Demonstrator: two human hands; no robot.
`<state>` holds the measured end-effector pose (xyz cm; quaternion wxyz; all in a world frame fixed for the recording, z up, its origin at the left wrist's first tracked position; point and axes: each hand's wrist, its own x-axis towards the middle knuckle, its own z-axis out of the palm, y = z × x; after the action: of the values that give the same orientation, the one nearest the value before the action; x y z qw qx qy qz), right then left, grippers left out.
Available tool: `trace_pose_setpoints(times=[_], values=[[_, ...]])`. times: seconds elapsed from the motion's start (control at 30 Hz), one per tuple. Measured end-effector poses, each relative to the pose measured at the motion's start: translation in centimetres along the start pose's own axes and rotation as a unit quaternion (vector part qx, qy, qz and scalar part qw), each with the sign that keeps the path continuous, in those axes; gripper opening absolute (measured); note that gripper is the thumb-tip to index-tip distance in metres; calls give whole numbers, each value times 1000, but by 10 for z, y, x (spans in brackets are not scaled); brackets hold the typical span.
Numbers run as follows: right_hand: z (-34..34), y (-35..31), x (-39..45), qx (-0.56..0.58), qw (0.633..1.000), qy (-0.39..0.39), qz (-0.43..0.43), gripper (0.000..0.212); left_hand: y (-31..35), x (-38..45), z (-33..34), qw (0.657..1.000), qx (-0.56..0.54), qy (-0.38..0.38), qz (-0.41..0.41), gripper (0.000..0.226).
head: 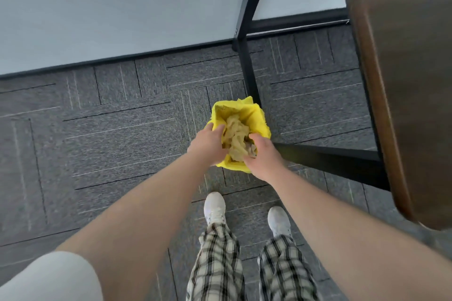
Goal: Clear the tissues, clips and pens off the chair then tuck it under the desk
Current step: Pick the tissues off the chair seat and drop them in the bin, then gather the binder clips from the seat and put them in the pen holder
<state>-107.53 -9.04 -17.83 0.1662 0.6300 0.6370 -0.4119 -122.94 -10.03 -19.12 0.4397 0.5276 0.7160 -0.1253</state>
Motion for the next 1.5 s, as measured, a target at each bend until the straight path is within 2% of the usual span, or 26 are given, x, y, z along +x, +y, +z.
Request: trace_pose_setpoints(times=[0.33, 0.53, 0.67, 0.77, 0.93, 1.1, 1.5], values=[[-88, -75, -108, -13, 997, 52, -54, 47, 10, -124, -112, 992, 113, 39, 49, 56], [-163, -118, -193, -30, 981, 142, -126, 53, 34, -207, -201, 974, 180, 108, 85, 64], [-228, -130, -252, -50, 955, 214, -201, 57, 66, -262, -264, 951, 226, 175, 122, 67], [-280, -123, -295, -84, 931, 275, -223, 59, 101, -299, -299, 925, 256, 228, 161, 66], [-356, -74, -356, -105, 904, 362, -202, 61, 181, -351, -331, 879, 287, 299, 238, 64], [-403, -4, -410, -108, 885, 427, -155, 63, 271, -390, -332, 841, 297, 334, 305, 64], [-440, 202, -517, -66, 869, 490, -6, 67, 500, -444, -234, 745, 364, 311, 464, 63]])
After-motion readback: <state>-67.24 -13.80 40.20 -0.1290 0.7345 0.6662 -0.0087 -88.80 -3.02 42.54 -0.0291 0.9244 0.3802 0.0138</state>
